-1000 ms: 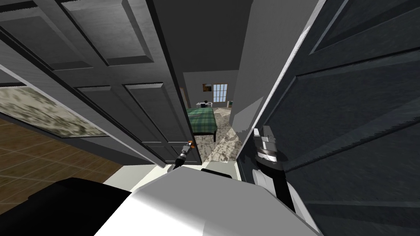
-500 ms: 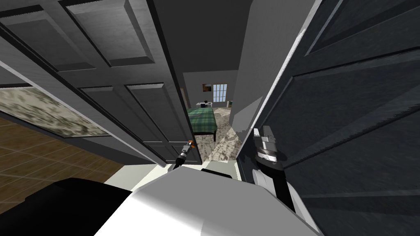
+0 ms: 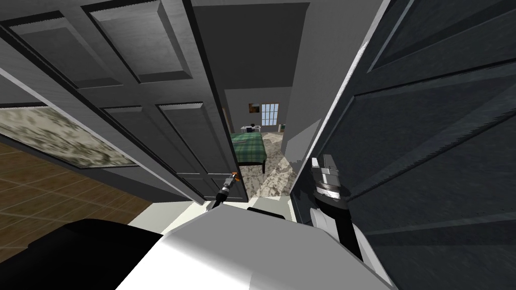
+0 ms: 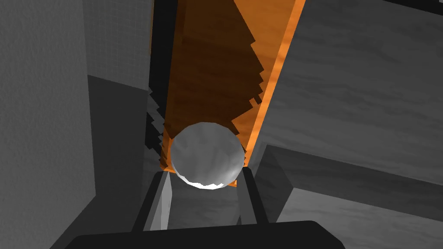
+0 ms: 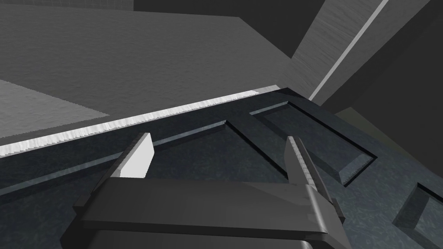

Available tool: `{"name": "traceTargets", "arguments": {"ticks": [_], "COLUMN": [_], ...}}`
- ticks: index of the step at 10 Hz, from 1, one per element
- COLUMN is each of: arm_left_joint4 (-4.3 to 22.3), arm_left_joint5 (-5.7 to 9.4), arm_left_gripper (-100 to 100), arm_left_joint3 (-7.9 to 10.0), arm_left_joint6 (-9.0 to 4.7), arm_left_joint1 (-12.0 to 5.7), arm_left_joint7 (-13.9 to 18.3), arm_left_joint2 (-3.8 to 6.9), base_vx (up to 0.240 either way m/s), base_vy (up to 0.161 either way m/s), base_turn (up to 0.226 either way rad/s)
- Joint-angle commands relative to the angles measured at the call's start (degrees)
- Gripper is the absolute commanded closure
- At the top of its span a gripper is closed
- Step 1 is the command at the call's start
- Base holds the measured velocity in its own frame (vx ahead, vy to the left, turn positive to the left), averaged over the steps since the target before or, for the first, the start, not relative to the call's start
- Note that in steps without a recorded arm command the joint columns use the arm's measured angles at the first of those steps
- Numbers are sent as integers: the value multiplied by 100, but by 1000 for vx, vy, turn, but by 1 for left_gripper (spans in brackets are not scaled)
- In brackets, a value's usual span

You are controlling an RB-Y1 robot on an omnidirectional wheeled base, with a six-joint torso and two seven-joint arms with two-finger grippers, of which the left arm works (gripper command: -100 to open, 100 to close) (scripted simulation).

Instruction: Pull the door open

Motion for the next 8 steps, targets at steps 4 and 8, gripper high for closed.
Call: {"name": "traceTargets", "arguments": {"ticks": [4, 8], "arm_left_joint4": [369, 468], "arm_left_joint5": [91, 204], "arm_left_gripper": [100, 100], "arm_left_joint3": [-167, -256], "arm_left_joint6": [-89, -87], "arm_left_joint1": [-163, -238], "arm_left_joint7": [392, 885], "arm_left_joint2": [-18, 29], "base_vx": [-21, -37], "base_vy": [1, 6], "base_turn": [2, -12]}}
